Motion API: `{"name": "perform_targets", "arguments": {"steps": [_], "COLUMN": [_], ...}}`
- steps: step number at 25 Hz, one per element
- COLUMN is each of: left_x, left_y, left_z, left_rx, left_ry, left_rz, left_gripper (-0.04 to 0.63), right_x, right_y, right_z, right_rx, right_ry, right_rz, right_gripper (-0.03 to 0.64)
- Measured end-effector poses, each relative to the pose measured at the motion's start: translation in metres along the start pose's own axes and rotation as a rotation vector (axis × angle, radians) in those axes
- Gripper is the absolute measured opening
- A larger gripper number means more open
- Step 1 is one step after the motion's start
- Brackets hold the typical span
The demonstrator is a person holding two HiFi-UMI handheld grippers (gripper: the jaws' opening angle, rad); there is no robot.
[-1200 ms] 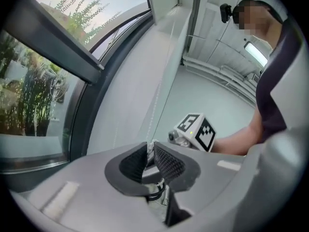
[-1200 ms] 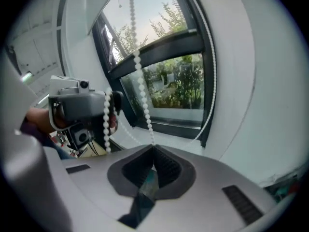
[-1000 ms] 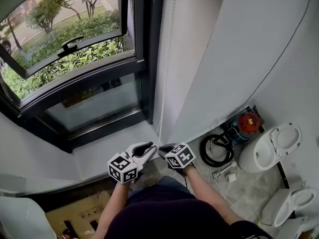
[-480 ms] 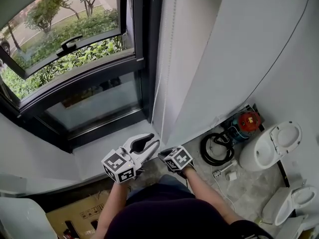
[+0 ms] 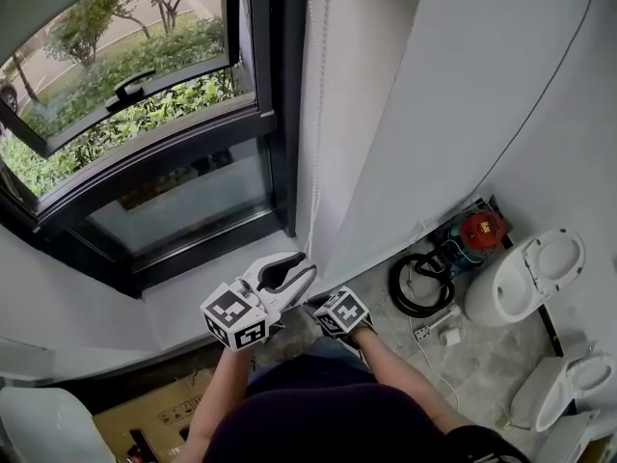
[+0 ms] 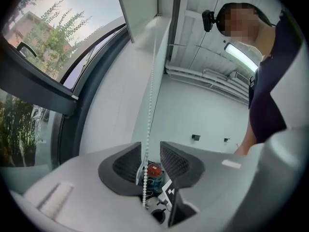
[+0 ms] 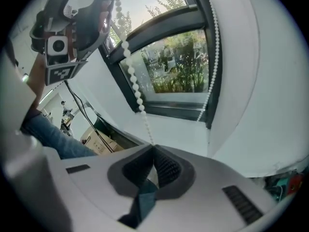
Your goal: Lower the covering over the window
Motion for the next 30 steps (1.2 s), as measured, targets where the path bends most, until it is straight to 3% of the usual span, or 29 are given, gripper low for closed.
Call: {"name": "perform_targets", "arguments": {"steps": [6,9,16,20,25,30], "left_x": [0.009,0.009,0.005,0.006,0.007,0.012], "left_y": [-0.011,-0.01,-0.007,-0.004,-0.002,0.0], "left_z": [0.002,0.004,0.005,0.005,0.006,0.006], "left_rx": [0.026,0.045,-0.041,-0.104,-0.131,-0.146], "left_ry": [-0.034,-0.077,-0.059,-0.051,-0.074,-0.108], "left_rz": [-0.015,-0.01,-0.056,-0.076,-0.082,-0.089], "left_gripper": [0.106,0.014,0.012,0.012,0.011,0.011], "right_x": [0.005,0.005,0.002,0.001,-0.005,-0.016], "right_y": [0.0,0.001,0.001,0.002,0.009,0.014], "right_z": [0.005,0.006,0.001,-0.001,-0.004,-0.012], "right_rx": [-0.006,-0.001,0.028,-0.042,-0.085,-0.104], "right_ry": [-0.017,-0.022,-0.035,-0.012,0.017,-0.004], "right_rz": [-0.01,-0.01,-0.032,-0.07,-0.166,-0.193], "right_gripper": [0.012,0.012,0.012,0.012,0.014,0.014]}}
Point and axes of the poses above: the fingertips, and each gripper's own axes: x forward along the fingers, z to its left, y out of its underside, the point moved 5 cm from there along -x, backward along the fingers, and after that the axes turned 9 degrees about -y, right-handed, at the moved point
